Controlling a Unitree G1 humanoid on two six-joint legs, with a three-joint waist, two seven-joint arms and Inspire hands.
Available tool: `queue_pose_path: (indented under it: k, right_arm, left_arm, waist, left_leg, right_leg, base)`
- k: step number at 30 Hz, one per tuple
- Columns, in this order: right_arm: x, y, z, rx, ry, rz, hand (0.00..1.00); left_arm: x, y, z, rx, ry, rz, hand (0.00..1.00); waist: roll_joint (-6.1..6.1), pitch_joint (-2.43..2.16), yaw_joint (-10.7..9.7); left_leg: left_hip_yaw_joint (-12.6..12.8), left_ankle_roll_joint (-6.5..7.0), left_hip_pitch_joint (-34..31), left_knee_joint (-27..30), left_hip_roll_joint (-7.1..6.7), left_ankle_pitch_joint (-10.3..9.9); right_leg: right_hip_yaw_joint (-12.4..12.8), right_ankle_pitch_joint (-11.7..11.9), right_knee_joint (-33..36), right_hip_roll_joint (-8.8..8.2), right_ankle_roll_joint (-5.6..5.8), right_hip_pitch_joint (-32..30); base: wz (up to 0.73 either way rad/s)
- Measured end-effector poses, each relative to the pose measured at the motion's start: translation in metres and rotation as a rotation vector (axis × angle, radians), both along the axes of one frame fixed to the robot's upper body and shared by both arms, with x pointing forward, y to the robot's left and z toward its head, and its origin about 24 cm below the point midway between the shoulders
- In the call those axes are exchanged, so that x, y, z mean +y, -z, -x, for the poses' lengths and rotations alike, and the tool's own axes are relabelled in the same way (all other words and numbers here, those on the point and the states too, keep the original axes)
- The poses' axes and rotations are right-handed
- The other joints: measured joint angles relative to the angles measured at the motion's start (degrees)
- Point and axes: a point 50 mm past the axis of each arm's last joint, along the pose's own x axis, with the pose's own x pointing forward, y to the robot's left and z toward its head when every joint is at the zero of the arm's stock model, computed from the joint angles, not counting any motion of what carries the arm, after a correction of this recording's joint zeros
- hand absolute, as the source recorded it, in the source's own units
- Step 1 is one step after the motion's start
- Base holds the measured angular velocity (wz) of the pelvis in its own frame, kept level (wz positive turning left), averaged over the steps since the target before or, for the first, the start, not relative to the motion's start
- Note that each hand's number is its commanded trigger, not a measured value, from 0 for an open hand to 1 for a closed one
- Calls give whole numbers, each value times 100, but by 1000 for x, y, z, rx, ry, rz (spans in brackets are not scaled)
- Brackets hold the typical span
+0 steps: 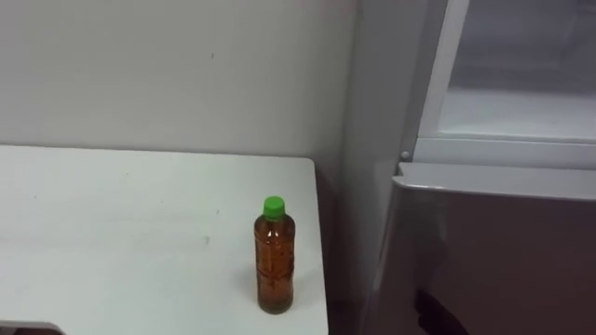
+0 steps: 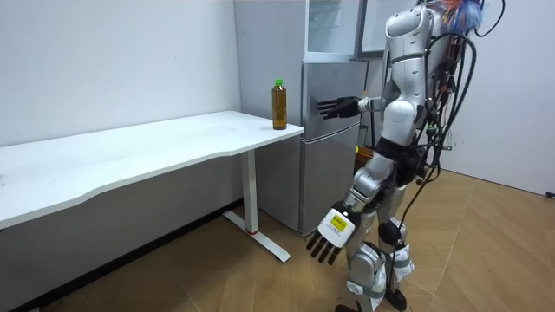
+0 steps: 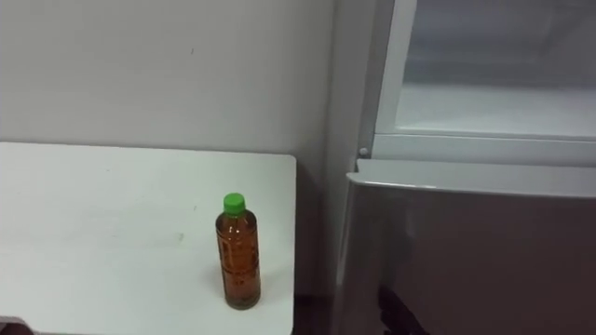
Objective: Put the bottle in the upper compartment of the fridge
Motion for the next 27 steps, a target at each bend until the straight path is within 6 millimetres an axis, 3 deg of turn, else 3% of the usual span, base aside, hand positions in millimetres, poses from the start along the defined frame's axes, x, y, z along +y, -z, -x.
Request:
queue_pose_path:
  k: [4, 14, 17, 22, 27]
  right_arm:
    - [-1, -2, -2, -8, 34, 7, 0]
    - [4, -8, -11, -27, 93, -31, 0]
    - [8, -9, -13, -27, 96, -19, 0]
    - [12, -10, -17, -25, 111, -5, 0]
    - [11, -10, -17, -22, 146, -5, 0]
  left_arm:
    - [-1, 1, 5, 35, 28, -7, 0]
    - [-1, 2, 0, 55, 50, -8, 0]
    - [-1, 1, 0, 60, 80, -12, 0]
    - [4, 0, 2, 75, 99, -30, 0]
    - [5, 0, 1, 75, 108, -33, 0]
  waist:
    - [7, 22, 68]
    - [-33, 13, 203]
    - [-82, 14, 203]
    - [-268, 58, 209]
    - [-294, 51, 278]
  left_leg:
    - [-106, 6, -184, 159, 4, 13]
    - [-66, 23, -420, 130, 9, 160]
    - [-66, 16, -463, 122, 14, 185]
    - [-77, 3, -529, 133, 31, 216]
    - [-100, 11, -608, 170, 34, 221]
  right_leg:
    - [-87, 13, 41, -4, -21, -82]
    - [-82, 92, 49, -19, -58, -381]
    - [-87, 105, 61, -18, -74, -427]
    - [-110, 128, 65, -8, -102, -492]
    - [-145, 145, 54, -13, -91, -548]
  base:
    - [13]
    - [-2]
    - [0]
    - [0]
    - [2]
